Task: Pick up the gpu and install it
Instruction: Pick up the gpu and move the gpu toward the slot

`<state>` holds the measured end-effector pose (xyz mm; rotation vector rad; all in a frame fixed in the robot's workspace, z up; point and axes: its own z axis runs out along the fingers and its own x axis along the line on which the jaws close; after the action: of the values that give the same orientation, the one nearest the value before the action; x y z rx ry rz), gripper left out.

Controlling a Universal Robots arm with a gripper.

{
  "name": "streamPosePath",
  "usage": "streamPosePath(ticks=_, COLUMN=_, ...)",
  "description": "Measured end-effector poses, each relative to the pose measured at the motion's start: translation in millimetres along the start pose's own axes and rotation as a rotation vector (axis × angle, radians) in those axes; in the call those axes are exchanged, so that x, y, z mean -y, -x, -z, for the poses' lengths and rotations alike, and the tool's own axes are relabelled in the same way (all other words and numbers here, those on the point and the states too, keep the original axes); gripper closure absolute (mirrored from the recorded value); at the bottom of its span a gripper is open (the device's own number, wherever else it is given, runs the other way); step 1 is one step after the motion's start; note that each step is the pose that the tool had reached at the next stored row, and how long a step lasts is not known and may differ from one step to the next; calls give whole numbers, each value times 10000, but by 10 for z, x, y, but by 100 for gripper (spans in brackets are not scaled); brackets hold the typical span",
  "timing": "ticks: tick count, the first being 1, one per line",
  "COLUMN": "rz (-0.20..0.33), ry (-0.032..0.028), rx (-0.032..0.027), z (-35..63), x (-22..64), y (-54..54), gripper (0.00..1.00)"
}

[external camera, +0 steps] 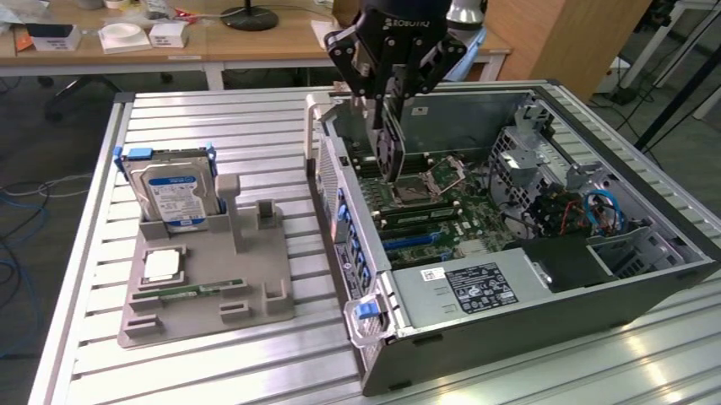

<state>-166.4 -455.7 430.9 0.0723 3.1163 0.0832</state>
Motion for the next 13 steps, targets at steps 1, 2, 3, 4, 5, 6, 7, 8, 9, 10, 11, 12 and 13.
streamPosePath(ticks=1, rz=3, ry=0, rx=0, z=0, x=-1, y=14, gripper=74)
streamPosePath(ticks=2, rz=7, ry=0, rx=-1, z=-1, x=-1, y=27, gripper=74)
streamPosePath(ticks=3, rz=11, ry=1, rx=0, z=-1, x=-2, y=41, gripper=74)
streamPosePath(ticks=4, rz=15, ry=0, rx=-1, z=-1, x=-3, y=57, gripper=74)
streamPosePath(ticks=5, rz=22, ry=1, rx=-1, z=-2, x=-3, y=73, gripper=74)
streamPosePath(ticks=6, rz=27, ry=0, rx=-2, z=-2, x=-4, y=89, gripper=74)
streamPosePath(ticks=7, rz=34, ry=1, rx=-2, z=-3, x=-5, y=106, gripper=74)
streamPosePath(ticks=8, rz=39, ry=1, rx=-2, z=-3, x=-5, y=121, gripper=74)
streamPosePath(ticks=9, rz=44, ry=2, rx=-2, z=-4, x=-6, y=137, gripper=74)
streamPosePath(ticks=10, rz=50, ry=2, rx=-3, z=-4, x=-7, y=152, gripper=74)
streamPosePath(ticks=11, rz=56, ry=1, rx=-3, z=-4, x=-8, y=168, gripper=74)
streamPosePath(ticks=12, rz=61, ry=1, rx=-3, z=-4, x=-8, y=185, gripper=74)
streamPosePath(ticks=13, rz=68, ry=2, rx=-4, z=-5, x=-9, y=202, gripper=74)
